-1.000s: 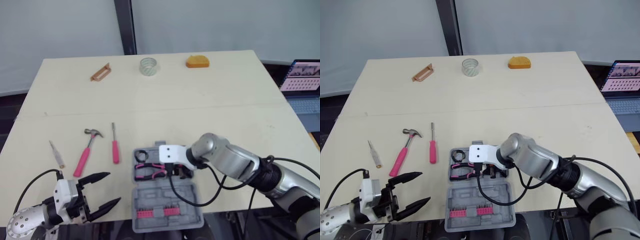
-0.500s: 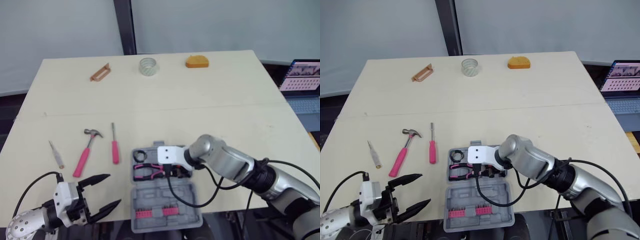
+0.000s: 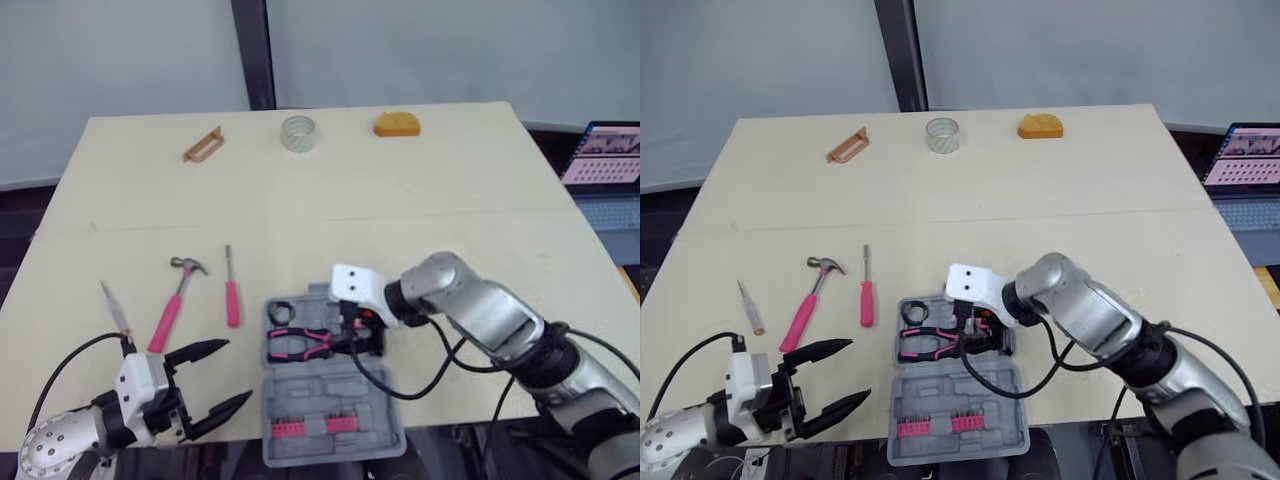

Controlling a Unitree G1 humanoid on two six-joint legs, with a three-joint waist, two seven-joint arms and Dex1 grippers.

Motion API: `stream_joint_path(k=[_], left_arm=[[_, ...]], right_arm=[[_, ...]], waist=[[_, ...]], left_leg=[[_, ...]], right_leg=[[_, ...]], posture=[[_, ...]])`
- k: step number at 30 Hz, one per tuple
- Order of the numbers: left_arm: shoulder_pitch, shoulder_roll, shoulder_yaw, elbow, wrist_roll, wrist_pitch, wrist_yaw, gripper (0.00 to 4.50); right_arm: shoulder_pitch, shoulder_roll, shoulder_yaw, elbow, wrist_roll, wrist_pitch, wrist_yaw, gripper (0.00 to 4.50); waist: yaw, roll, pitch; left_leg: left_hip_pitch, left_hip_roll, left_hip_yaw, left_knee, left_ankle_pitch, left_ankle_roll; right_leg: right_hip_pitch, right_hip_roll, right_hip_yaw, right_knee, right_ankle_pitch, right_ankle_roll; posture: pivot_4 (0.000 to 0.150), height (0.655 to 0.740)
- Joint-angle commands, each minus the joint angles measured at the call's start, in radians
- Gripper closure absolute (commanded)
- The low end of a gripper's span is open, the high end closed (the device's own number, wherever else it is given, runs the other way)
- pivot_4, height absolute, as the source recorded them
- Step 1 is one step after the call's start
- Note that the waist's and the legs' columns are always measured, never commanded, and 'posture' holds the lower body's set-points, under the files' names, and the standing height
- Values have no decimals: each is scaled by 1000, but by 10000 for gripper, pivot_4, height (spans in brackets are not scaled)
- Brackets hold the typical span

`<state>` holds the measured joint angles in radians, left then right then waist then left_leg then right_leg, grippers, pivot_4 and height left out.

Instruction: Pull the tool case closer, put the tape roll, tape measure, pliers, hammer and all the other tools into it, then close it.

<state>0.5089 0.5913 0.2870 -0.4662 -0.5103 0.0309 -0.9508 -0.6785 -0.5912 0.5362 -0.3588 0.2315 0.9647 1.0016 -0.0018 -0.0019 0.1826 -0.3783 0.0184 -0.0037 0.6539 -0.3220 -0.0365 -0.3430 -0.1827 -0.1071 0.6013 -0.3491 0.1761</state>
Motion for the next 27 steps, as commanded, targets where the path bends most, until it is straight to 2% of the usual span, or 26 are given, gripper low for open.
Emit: stream_joint_path(k=[1, 4, 6, 7, 12, 27], left_arm=[[-12, 6, 2, -27, -15, 3, 1, 0], [-18, 8, 4, -16, -15, 2, -8, 0], [-19, 6, 5, 0, -12, -9, -20, 0], [-19, 5, 6, 9, -11, -15, -26, 0], [-16, -1, 7, 60, -3, -57, -62, 0], [-3, -5, 7, 106, 3, -118, -86, 0]], right_arm=[[63, 25, -93, 17, 39, -79, -25, 18262], [122, 30, -99, 38, 43, -127, -18, 31867], [159, 61, -114, 63, 51, -183, -26, 42731], [174, 79, -123, 78, 51, -214, -34, 44892], [246, 130, -129, 187, 16, -373, -46, 44892], [277, 178, -119, 327, -37, -520, -39, 44892]], waist=[[0, 0, 0], [0, 0, 0], [0, 0, 0], [-1, 0, 0], [-2, 0, 0], [-1, -1, 0]], left_leg=[[0, 0, 0, 0, 0, 0], [0, 0, 0, 0, 0, 0], [1, 0, 0, 0, 0, 0], [1, 0, 0, 0, 0, 0], [3, 0, 2, -1, 0, 0], [3, 1, 2, -1, 0, 0]], right_leg=[[0, 0, 0, 0, 0, 0], [0, 0, 0, 0, 0, 0], [0, 0, 0, 0, 0, 0], [1, 0, 0, 0, 0, 0], [1, 0, 0, 1, 0, 0], [1, 0, 0, 1, 0, 0]], posture=[[1500, 7400], [1500, 7400], [1500, 7400], [1500, 7400], [1500, 7400], [1500, 7400]])
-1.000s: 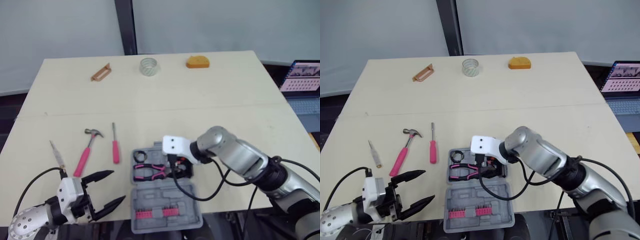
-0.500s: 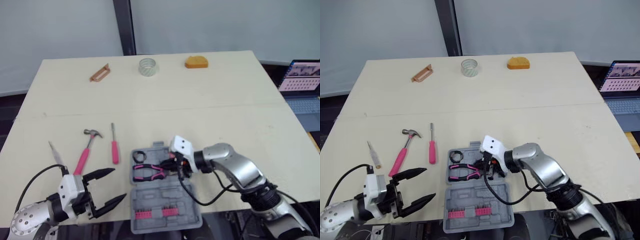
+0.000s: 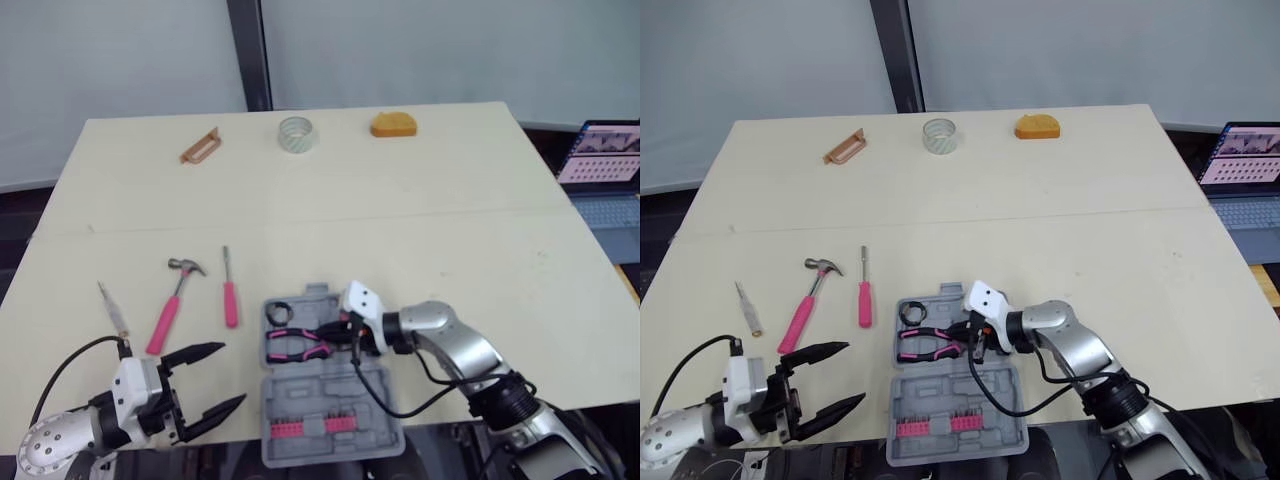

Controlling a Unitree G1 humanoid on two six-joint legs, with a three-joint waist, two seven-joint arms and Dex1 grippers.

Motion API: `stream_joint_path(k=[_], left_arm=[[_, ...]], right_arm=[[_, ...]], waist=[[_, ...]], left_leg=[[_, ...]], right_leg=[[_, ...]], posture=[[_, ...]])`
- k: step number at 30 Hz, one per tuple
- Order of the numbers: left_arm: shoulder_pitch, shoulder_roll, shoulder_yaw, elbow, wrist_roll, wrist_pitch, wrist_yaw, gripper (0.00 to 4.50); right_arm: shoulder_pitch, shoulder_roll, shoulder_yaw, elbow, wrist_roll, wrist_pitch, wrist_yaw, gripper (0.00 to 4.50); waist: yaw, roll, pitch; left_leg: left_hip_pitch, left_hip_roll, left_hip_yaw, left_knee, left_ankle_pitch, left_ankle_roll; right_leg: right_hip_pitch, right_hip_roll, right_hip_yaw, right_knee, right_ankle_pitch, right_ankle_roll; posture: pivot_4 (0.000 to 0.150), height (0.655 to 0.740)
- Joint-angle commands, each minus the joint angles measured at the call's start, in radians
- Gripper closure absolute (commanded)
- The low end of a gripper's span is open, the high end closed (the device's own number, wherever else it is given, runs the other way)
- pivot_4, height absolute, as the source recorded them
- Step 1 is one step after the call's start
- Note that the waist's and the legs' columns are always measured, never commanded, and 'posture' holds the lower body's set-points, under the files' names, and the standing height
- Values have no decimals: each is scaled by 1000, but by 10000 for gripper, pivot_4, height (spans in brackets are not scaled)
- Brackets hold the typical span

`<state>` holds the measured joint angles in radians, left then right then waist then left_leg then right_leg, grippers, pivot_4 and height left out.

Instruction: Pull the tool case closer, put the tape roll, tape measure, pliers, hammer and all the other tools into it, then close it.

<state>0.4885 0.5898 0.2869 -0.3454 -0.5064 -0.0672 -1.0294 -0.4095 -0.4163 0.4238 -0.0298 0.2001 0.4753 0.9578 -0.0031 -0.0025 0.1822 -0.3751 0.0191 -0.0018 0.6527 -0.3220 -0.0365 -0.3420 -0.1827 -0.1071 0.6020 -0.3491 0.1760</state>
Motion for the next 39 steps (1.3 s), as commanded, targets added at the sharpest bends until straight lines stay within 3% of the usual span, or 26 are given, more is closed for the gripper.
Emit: stream_joint_path(k=[1, 28, 31, 33, 39], left_arm=[[18, -3, 8, -15, -1, -21, -6, 0], [19, 8, 11, -38, -11, -13, -3, 0], [18, 9, 10, -40, -12, -10, -1, 0], [19, 10, 12, -45, -14, -8, 0, 0], [19, 9, 15, -53, -13, -1, 5, 0]], right_arm=[[12, 2, -4, 3, -11, -37, 6, 44892], [69, -7, 118, 284, -189, -175, -27, 44892], [66, 4, 131, 328, -214, -188, -38, 44892], [67, 8, 140, 346, -230, -190, -38, 44892], [72, 12, 157, 379, -251, -195, -39, 44892]], waist=[[0, 0, 0], [0, -7, -30], [0, -7, -37], [-1, -1, -42], [-1, -1, -55]], left_leg=[[0, 0, 0, 0, 0, 0], [8, 1, 2, -3, 0, -1], [12, 2, 3, -5, -1, -1], [23, 3, 4, -7, -3, -2], [25, 13, 6, -5, -9, -6]], right_leg=[[0, 0, 0, 0, 0, 0], [5, 0, 0, -1, 0, 0], [8, 0, 0, -2, -1, -1], [19, 2, -1, -6, -1, -3], [22, 10, 0, -9, -2, -6]], posture=[[1500, 7400], [1500, 7400], [1500, 7400], [1500, 7400], [1500, 7400]])
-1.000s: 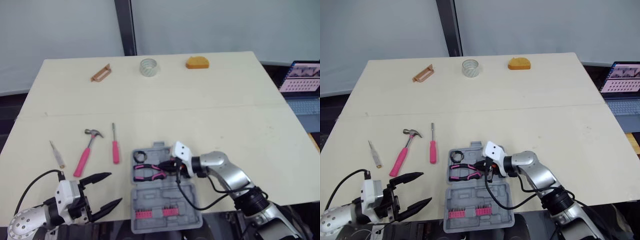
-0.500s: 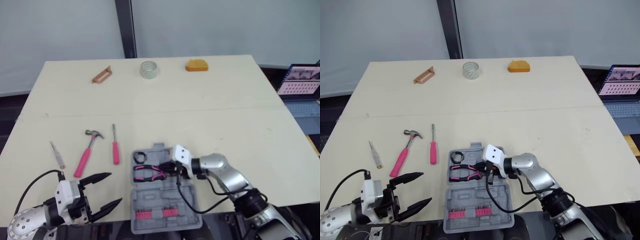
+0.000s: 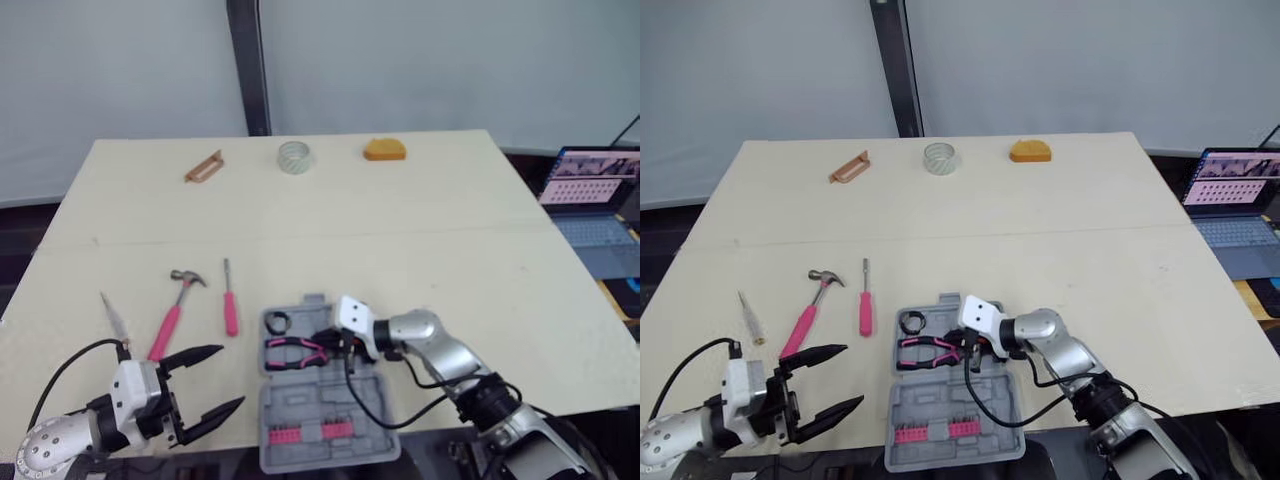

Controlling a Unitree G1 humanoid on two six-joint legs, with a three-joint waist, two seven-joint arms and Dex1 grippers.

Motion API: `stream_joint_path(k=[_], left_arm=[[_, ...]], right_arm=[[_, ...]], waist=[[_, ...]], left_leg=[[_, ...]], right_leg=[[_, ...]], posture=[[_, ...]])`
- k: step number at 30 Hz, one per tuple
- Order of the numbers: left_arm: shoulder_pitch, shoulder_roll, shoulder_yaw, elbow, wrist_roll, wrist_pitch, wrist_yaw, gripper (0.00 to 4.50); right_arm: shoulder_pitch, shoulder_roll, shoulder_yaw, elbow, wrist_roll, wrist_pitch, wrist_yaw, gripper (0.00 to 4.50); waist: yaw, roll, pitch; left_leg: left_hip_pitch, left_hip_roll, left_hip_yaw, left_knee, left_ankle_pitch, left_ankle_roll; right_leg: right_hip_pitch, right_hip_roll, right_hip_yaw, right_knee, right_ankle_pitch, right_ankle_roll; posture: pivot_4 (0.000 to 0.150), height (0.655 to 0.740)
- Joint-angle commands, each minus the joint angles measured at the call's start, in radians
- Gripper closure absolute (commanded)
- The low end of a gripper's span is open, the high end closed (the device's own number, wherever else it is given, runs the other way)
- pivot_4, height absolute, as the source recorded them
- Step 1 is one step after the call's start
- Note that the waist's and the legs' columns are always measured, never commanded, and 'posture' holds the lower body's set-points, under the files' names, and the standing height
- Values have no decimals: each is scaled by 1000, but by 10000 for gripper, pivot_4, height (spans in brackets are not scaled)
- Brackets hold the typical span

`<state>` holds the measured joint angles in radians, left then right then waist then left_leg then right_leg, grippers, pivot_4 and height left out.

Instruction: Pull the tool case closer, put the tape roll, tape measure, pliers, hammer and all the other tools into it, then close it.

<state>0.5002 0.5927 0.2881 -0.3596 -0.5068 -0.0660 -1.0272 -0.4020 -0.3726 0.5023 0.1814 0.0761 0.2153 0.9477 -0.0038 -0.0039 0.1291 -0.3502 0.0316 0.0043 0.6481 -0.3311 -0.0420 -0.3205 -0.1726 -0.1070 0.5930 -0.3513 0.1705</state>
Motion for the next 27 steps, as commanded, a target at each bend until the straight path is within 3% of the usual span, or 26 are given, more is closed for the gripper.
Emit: stream_joint_path(k=[1, 15, 19, 27], left_arm=[[7, 6, 13, -40, -13, -2, 4, 0], [7, -1, 7, -33, -9, -5, 6, 0], [1, -2, 6, -29, -9, -6, 8, 0], [-23, -6, -8, -13, -10, -7, 1, 0]], right_arm=[[66, -33, 82, 170, -128, 64, -28, 44892], [82, -26, 42, 105, -97, 41, -31, 44892], [81, -8, -48, 8, -32, 14, -54, 44892], [65, -44, -204, -319, 142, 206, -29, 44892]], waist=[[0, 1, -3], [2, 5, -11], [2, 6, -8], [3, 13, 28]], left_leg=[[0, 0, 0, 0, 0, 0], [0, 0, 1, 0, -1, 0], [-1, 0, 1, 0, -1, 0], [-7, 1, 1, 1, -1, 0]], right_leg=[[0, 0, 0, 0, 0, 0], [0, 0, 0, -2, 0, -1], [0, 0, 0, -2, 0, -1], [-7, 1, 1, -1, 0, -2]], posture=[[1500, 7400], [1500, 7400], [1500, 7400], [1500, 7400]])
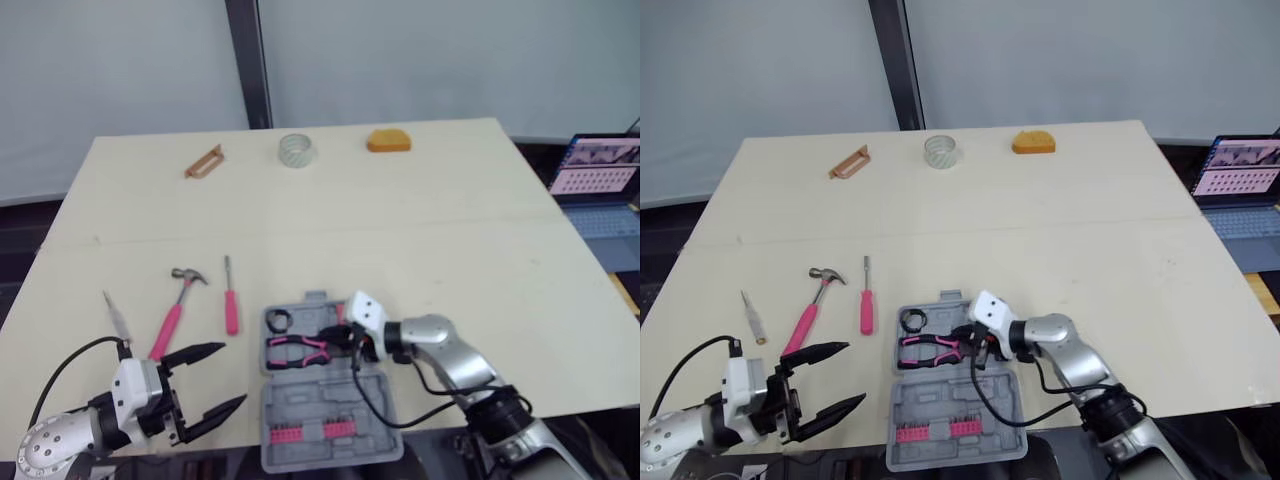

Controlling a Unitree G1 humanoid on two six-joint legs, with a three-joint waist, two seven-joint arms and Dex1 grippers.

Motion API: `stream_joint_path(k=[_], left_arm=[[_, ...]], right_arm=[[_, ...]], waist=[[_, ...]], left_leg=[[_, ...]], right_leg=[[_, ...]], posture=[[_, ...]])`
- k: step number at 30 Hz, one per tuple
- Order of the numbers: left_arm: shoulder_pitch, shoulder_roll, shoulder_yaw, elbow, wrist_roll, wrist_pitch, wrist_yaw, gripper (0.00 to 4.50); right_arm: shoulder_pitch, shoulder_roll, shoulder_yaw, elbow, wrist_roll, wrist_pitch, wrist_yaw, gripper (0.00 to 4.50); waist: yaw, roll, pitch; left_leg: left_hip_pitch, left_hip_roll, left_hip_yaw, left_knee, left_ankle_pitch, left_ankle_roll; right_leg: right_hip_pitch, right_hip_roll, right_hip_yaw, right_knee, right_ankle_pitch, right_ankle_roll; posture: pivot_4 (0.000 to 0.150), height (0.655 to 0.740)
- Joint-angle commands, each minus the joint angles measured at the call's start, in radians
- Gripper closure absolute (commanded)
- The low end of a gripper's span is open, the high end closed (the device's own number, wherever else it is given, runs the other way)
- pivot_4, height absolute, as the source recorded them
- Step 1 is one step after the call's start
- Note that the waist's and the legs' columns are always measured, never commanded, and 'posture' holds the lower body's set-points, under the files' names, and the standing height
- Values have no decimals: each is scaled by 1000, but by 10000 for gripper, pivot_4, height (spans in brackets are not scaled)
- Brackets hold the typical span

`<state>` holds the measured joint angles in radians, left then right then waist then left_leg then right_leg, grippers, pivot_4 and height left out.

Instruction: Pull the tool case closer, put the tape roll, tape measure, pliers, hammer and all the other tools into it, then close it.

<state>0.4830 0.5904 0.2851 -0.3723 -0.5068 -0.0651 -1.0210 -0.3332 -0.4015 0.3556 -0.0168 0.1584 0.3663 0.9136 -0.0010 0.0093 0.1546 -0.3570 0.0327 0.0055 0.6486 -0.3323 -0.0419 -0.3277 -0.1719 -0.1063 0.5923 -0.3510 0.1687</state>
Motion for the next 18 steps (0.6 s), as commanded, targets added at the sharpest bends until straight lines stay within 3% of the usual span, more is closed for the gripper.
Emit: stream_joint_path(k=[1, 11, 14, 18], left_arm=[[-9, -4, -7, 1, -7, -7, -4, 0], [-8, 29, 35, 2, -58, 107, 21, 0], [37, 39, 69, 9, -52, 131, 19, 0], [82, 48, 94, 18, -43, 118, -5, 0]], right_arm=[[1, -27, -76, -155, 78, 88, 2, 44892], [225, -378, -338, -380, 245, 190, 150, 44892], [315, -450, -431, -392, 304, 236, 179, 36364], [419, -507, -499, -385, 319, 202, 214, 15484]], waist=[[-1, 0, 4], [12, -9, 15], [13, -11, 16], [24, -15, 19]], left_leg=[[-1, 0, 0, 0, 0, 0], [-13, 0, 2, 3, -1, 1], [-12, 0, 3, 4, 0, 1], [-13, 0, 3, 5, 0, 1]], right_leg=[[-1, 0, 0, 0, 0, 0], [-12, 0, 0, 1, 1, 1], [-12, 0, 0, 1, 1, 1], [-12, 0, 1, 1, 2, 0]], posture=[[1500, 7400], [1500, 7400], [1500, 7400], [1500, 7400]])
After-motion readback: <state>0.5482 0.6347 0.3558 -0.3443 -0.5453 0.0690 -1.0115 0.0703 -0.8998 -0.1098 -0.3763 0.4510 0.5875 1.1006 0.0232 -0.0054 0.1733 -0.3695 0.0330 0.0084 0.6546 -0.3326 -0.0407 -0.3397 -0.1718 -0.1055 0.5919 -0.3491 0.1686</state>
